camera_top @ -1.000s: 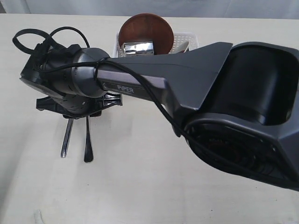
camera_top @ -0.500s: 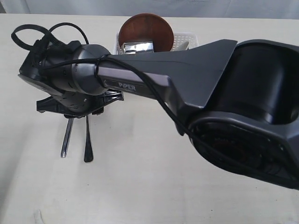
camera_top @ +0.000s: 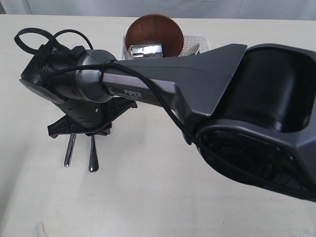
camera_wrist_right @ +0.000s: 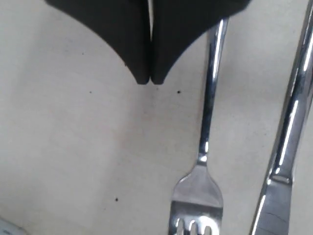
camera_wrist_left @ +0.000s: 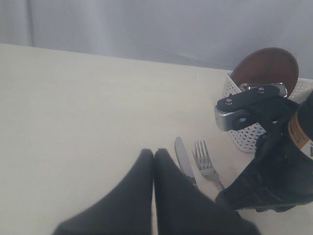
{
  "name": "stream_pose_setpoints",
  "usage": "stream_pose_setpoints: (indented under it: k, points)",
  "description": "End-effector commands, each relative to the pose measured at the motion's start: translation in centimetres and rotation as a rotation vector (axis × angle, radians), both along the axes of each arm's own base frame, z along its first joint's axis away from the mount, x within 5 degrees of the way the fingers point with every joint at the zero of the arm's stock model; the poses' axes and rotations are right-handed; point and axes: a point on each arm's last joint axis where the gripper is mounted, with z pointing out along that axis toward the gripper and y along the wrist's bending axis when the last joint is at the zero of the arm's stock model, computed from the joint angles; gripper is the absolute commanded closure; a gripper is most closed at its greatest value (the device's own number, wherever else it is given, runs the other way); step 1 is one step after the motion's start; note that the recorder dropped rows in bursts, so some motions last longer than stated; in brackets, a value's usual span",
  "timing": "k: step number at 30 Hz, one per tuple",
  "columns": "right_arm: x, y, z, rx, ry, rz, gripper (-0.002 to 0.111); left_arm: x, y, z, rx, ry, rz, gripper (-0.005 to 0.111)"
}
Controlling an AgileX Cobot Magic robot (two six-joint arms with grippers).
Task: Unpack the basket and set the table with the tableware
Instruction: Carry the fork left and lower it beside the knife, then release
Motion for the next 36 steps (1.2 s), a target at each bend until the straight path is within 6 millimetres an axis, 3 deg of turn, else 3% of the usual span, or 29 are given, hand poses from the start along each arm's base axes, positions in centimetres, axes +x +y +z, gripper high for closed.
stream_pose_setpoints:
  k: [1, 36]
  points:
    - [-0.3, 0.0, 0.2, 0.003, 0.039, 0.025, 0.109, 0.0, 0.0, 0.0, -0.008, -0.011, 0.001, 0.107]
    - [-1.8, 0.8, -1.4, 0.052, 0.217, 0.116, 0.109, 0.0, 0.0, 0.0, -0.006, -0.011, 0.001, 0.107]
